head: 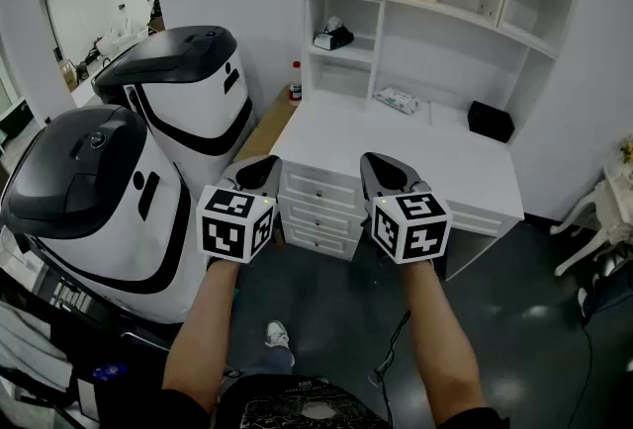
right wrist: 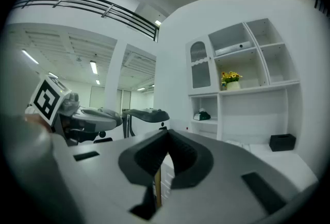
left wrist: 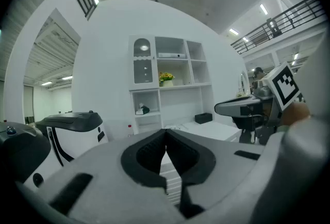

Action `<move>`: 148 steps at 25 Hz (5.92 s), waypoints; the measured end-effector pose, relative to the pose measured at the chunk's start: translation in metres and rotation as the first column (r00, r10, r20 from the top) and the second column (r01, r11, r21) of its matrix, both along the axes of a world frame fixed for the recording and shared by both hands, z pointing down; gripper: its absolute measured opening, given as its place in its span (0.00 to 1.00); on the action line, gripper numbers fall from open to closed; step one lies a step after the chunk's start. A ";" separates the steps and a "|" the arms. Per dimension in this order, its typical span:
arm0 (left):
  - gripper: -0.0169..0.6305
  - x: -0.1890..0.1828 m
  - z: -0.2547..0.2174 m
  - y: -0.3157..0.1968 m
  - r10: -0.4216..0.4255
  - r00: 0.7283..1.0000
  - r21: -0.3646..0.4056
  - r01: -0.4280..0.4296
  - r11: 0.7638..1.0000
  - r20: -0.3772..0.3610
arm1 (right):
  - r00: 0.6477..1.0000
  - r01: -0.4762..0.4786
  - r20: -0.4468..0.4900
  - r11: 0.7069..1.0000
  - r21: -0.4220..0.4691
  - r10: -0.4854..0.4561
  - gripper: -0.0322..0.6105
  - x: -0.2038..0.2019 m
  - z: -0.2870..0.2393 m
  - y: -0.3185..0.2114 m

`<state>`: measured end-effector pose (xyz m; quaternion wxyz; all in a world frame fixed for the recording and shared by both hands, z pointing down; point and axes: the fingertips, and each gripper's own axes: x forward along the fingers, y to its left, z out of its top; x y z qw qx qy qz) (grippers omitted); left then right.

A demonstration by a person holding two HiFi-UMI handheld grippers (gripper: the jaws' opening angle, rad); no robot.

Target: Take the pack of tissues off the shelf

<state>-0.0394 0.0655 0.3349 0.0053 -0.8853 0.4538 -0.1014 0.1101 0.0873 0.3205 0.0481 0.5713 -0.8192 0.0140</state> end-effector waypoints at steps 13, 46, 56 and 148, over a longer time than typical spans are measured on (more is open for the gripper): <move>0.03 -0.011 0.009 -0.099 0.025 0.999 -0.012 -0.026 1.000 -0.019 | 1.000 -0.007 -0.010 1.000 0.003 0.007 0.10 -0.019 0.007 -0.096; 0.03 -0.049 -0.007 -0.306 0.144 0.988 -0.015 -0.145 0.989 -0.048 | 0.994 -0.105 0.006 0.994 -0.021 0.105 0.43 -0.054 -0.012 -0.298; 0.03 -0.031 -0.001 -0.356 0.133 0.991 -0.003 -0.133 0.991 -0.022 | 0.996 -0.089 -0.004 0.996 0.016 0.089 0.45 -0.031 -0.022 -0.359; 0.03 0.041 0.016 -0.607 -0.028 1.000 -0.020 0.028 0.999 0.015 | 0.991 0.005 -0.135 0.998 -0.056 -0.013 0.12 0.045 0.036 -0.669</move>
